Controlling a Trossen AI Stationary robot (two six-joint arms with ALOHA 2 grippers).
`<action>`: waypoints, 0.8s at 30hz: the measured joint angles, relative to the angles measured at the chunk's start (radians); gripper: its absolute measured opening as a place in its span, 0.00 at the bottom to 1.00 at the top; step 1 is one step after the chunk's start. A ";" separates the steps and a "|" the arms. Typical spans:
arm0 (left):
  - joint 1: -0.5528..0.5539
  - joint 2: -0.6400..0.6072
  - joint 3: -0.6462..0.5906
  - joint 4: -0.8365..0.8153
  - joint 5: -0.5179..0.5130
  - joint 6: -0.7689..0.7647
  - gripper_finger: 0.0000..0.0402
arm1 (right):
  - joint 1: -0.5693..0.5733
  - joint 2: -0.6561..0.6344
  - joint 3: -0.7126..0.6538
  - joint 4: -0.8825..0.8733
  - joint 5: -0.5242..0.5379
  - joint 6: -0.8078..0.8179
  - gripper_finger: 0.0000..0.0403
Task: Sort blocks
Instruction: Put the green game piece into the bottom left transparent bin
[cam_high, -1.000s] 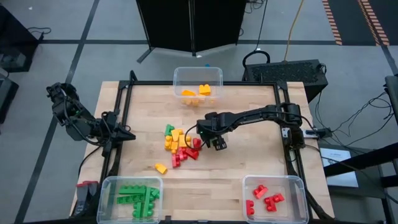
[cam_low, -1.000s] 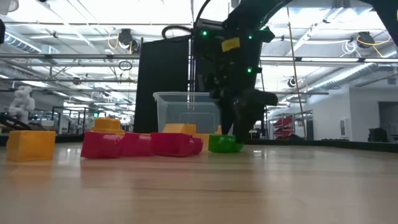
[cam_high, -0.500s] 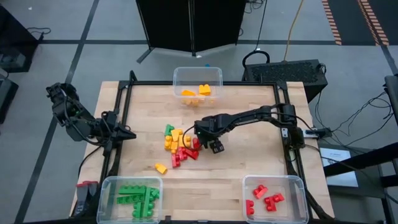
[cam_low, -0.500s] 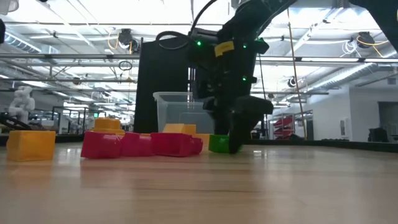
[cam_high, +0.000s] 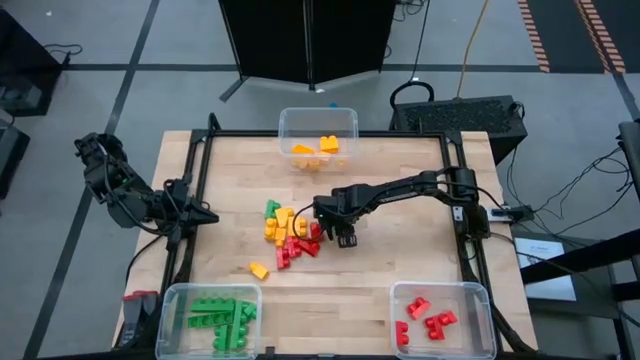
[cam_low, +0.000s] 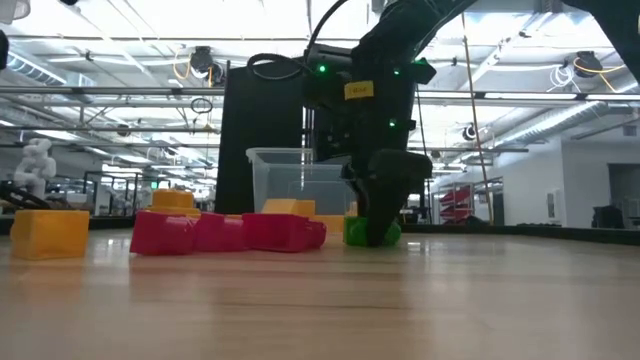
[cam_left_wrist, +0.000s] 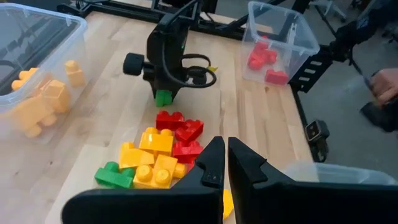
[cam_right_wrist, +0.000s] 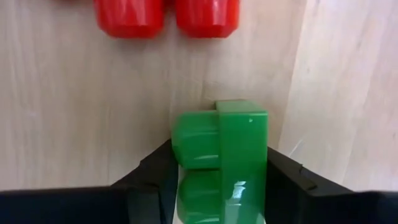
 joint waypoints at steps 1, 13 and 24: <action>0.000 0.000 0.000 -0.007 0.000 0.000 0.01 | 0.001 -0.009 -0.002 0.002 0.003 0.017 0.38; 0.000 0.000 0.000 -0.015 0.001 0.001 0.01 | 0.016 -0.272 -0.002 0.244 0.004 0.298 0.38; 0.000 -0.001 0.000 -0.025 0.002 0.003 0.01 | 0.144 -0.317 0.002 0.939 0.084 0.398 0.38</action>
